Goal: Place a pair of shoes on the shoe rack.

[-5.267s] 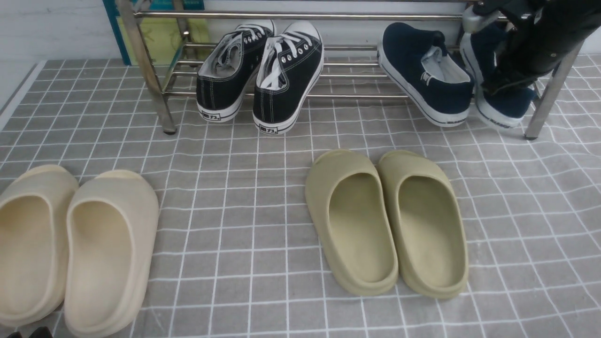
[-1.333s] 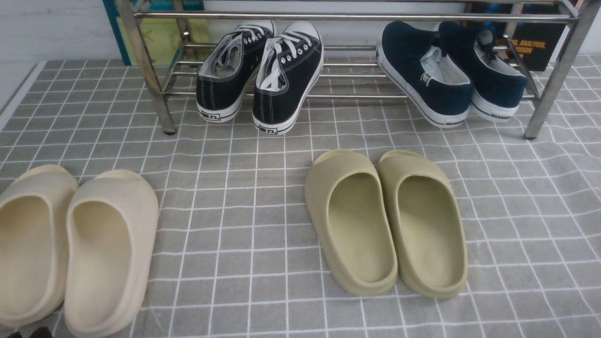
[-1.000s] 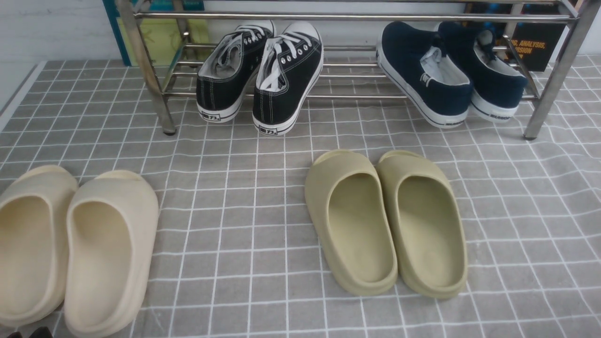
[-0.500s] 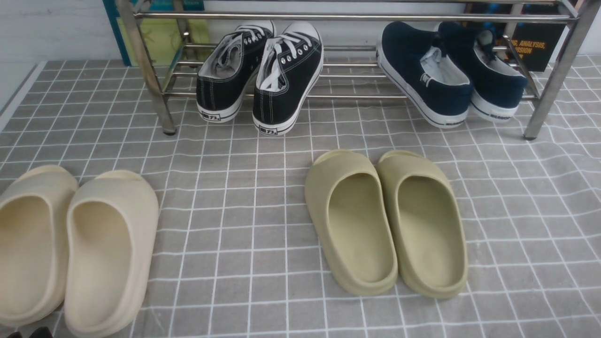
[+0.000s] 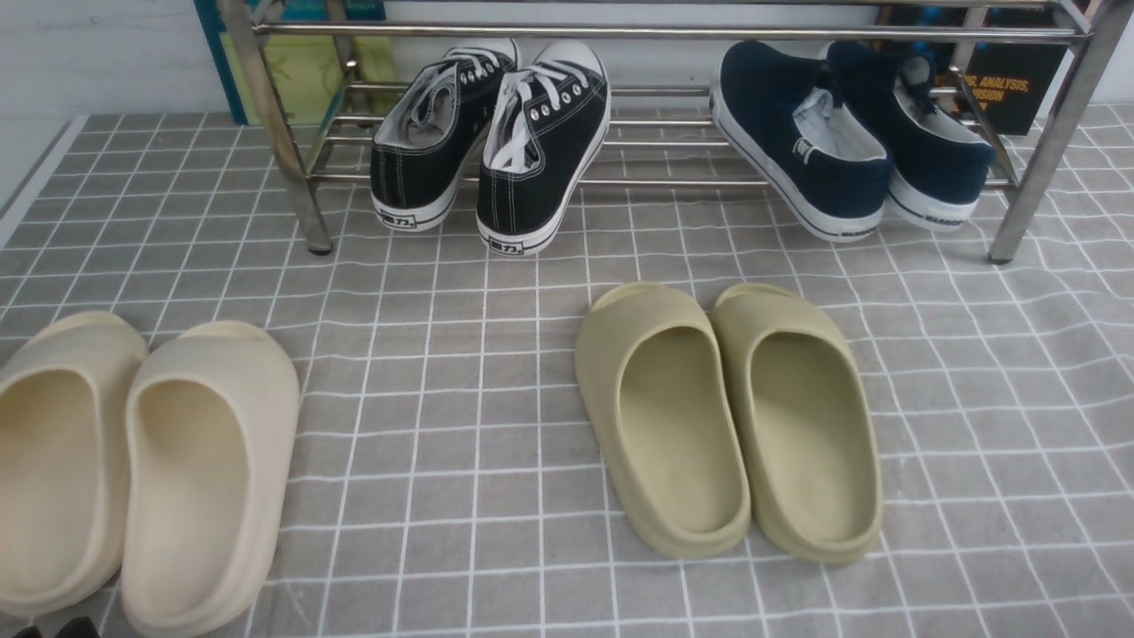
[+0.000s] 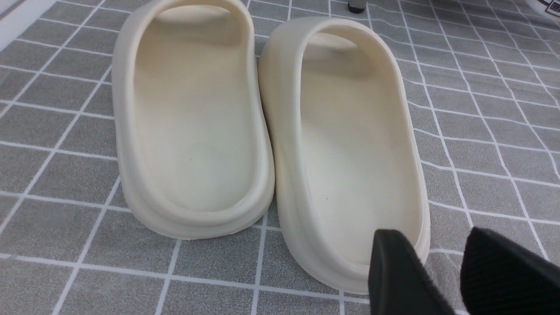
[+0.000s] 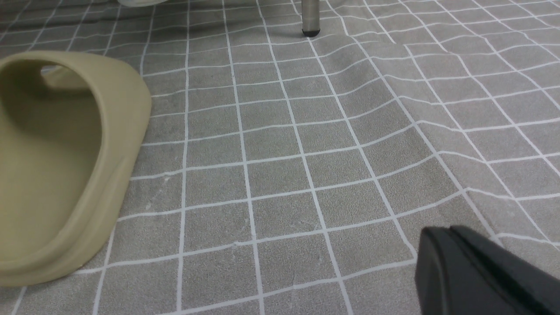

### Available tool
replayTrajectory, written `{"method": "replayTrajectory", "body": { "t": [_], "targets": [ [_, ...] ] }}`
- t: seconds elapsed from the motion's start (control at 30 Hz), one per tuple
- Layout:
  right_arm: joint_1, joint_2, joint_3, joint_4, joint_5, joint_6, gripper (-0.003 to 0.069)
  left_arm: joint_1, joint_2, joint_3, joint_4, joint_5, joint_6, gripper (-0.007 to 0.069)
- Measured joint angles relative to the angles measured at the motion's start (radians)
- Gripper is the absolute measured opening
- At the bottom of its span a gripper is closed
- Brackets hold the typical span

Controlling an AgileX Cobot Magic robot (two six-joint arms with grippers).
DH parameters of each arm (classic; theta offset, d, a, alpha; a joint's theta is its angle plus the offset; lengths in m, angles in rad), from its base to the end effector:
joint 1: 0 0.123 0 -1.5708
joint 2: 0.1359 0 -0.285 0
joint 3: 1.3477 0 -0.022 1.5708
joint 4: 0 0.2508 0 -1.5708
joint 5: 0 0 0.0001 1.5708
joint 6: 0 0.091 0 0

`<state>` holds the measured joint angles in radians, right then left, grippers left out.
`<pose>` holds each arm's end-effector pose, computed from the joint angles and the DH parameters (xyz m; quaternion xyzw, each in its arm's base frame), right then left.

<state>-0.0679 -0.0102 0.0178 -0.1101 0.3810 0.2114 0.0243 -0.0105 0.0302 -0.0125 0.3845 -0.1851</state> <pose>0.0520 -0.0073 0.1737 0.0832 0.8002 -0.0042 0.5939 0.0524 0.0008 0.1691 -0.0879 0.8051 -0.0524 0.5843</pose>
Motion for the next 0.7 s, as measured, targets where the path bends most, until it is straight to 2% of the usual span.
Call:
{"method": "replayTrajectory", "body": {
  "t": [0.7],
  "targets": [
    [0.0, 0.0, 0.0, 0.0, 0.0, 0.001, 0.0012, 0.0, 0.0, 0.0, 0.0, 0.0, 0.0, 0.0239]
  ]
}}
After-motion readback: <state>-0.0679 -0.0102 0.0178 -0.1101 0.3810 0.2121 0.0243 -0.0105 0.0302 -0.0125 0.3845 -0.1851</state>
